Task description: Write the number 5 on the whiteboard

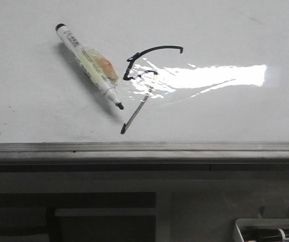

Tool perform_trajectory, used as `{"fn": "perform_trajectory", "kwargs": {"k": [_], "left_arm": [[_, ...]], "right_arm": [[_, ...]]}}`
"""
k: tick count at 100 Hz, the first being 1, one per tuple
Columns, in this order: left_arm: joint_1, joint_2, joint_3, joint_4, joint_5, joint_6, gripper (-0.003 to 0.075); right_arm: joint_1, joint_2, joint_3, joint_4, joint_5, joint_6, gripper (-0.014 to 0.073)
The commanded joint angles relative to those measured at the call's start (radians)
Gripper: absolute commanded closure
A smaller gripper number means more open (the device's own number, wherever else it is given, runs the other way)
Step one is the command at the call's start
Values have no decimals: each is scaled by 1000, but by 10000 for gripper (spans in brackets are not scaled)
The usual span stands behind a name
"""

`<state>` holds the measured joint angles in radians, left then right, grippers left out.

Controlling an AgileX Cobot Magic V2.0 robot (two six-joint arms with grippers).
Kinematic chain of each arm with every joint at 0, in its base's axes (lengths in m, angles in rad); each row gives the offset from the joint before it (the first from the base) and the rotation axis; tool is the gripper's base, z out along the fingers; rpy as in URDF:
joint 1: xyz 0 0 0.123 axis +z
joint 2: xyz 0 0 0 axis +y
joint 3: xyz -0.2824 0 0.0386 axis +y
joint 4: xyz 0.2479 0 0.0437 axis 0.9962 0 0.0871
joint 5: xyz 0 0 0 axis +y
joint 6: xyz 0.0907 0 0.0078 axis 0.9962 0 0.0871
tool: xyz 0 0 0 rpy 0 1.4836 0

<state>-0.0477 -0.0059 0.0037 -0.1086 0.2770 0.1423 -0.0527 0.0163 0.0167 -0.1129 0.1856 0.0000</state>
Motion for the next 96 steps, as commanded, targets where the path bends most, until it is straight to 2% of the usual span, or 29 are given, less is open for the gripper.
{"fn": "perform_trajectory", "kwargs": {"k": [1,16,96], "left_arm": [[2,-25,19,-3,-69,-11,741],[2,-25,19,-3,-69,-11,741],[2,-25,19,-3,-69,-11,741]], "right_arm": [[-9,-49,21,-13,47,-6,657],[-9,-41,21,12,136,-6,657],[-9,-43,21,14,132,-6,657]]}}
